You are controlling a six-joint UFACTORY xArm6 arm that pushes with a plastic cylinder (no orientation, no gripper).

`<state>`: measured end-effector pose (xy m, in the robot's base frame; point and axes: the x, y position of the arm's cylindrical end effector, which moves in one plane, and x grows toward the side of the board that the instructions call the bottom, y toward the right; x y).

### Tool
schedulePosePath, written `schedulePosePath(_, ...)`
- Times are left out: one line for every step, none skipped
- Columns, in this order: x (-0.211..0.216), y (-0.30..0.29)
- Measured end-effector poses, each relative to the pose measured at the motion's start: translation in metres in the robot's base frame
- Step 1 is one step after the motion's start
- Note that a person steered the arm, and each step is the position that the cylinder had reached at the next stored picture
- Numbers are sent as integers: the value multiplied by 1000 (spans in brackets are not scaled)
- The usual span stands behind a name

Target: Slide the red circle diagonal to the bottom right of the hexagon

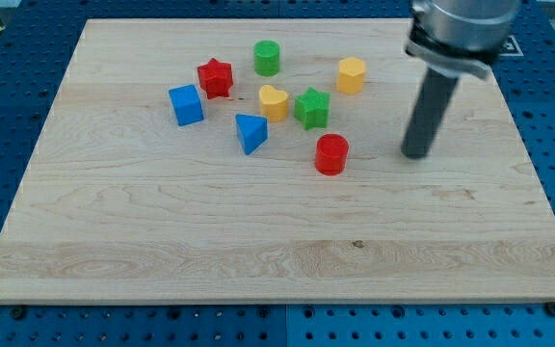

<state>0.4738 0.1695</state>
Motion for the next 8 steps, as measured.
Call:
schedulePosePath(50, 1)
schedulePosePath(71, -63)
schedulePosePath(67, -120)
schedulePosePath(36, -147)
schedulePosePath(12, -150)
schedulePosePath(11, -150)
schedulePosePath(2, -146)
schedulePosePath(-5, -112)
